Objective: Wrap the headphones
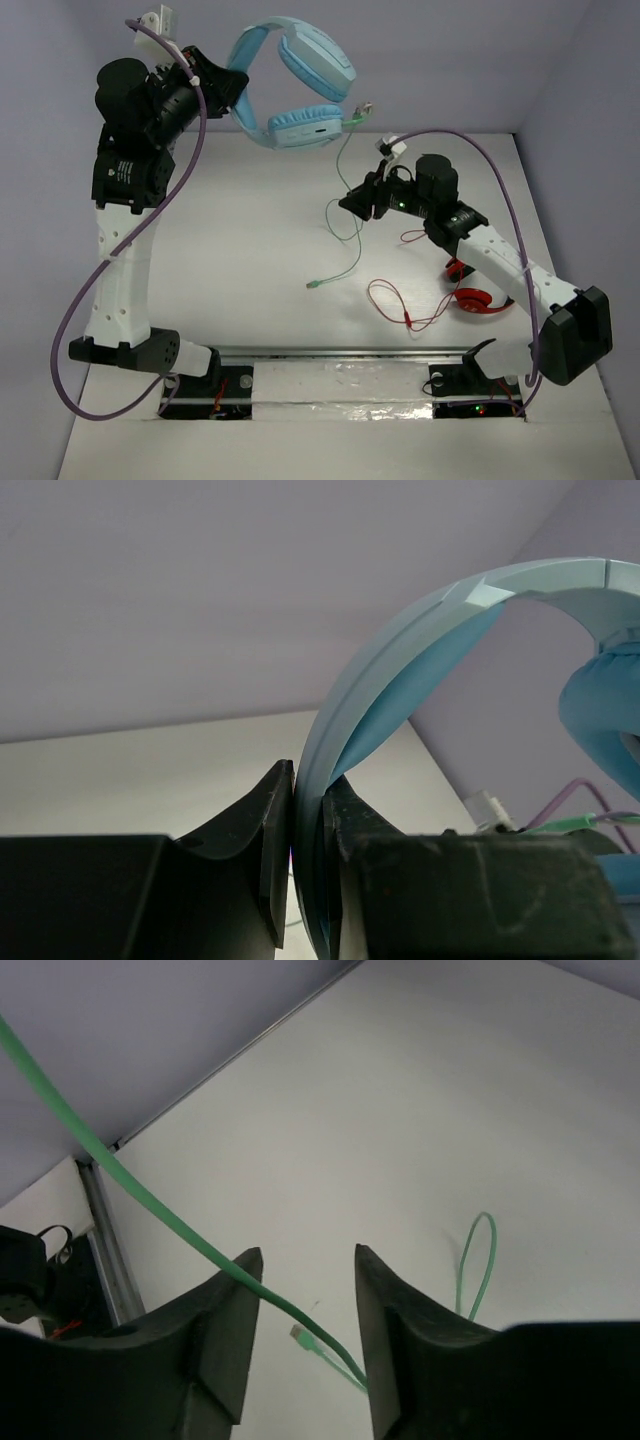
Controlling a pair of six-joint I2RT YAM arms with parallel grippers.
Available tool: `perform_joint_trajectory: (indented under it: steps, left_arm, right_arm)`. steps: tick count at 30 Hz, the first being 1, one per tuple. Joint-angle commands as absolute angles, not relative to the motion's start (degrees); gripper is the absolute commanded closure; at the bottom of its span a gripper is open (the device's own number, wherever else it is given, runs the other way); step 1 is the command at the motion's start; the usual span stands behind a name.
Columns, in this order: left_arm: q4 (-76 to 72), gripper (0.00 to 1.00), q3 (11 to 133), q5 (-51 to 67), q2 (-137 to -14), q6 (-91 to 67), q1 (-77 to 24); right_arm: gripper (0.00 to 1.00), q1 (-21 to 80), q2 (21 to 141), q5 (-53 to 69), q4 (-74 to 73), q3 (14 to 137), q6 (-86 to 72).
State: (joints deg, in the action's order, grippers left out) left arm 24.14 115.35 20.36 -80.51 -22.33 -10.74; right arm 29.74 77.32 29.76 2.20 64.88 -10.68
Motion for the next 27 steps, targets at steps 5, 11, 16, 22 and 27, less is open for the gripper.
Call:
perform_joint_trajectory:
  steps: [5, 11, 16, 22, 27]
  left_arm:
    - [17.05, 1.0, 118.56, 22.41, -80.16, -28.56, -10.37]
    - [14.86, 1.0, 117.86, 23.11, -80.68, -31.11, -10.37]
    - [13.97, 1.0, 117.07, 23.64, -81.56, -32.87, -10.37]
    - [11.87, 1.0, 116.72, 22.68, -81.56, -34.28, -10.37]
    - [10.11, 1.0, 114.97, 17.68, -82.09, -34.37, -9.76]
  right_arm:
    - [0.6, 30.23, 75.15, 29.27, 9.75, 57.93, -13.62]
    - [0.59, 30.23, 71.46, 28.21, 22.31, 48.26, -20.38]
    - [0.59, 30.23, 73.74, 30.5, 28.21, 44.04, -23.9]
    - [0.72, 30.23, 74.45, 29.53, 30.58, 41.75, -25.83]
    - [1.0, 30.23, 71.46, 29.44, 27.27, 40.34, -29.53]
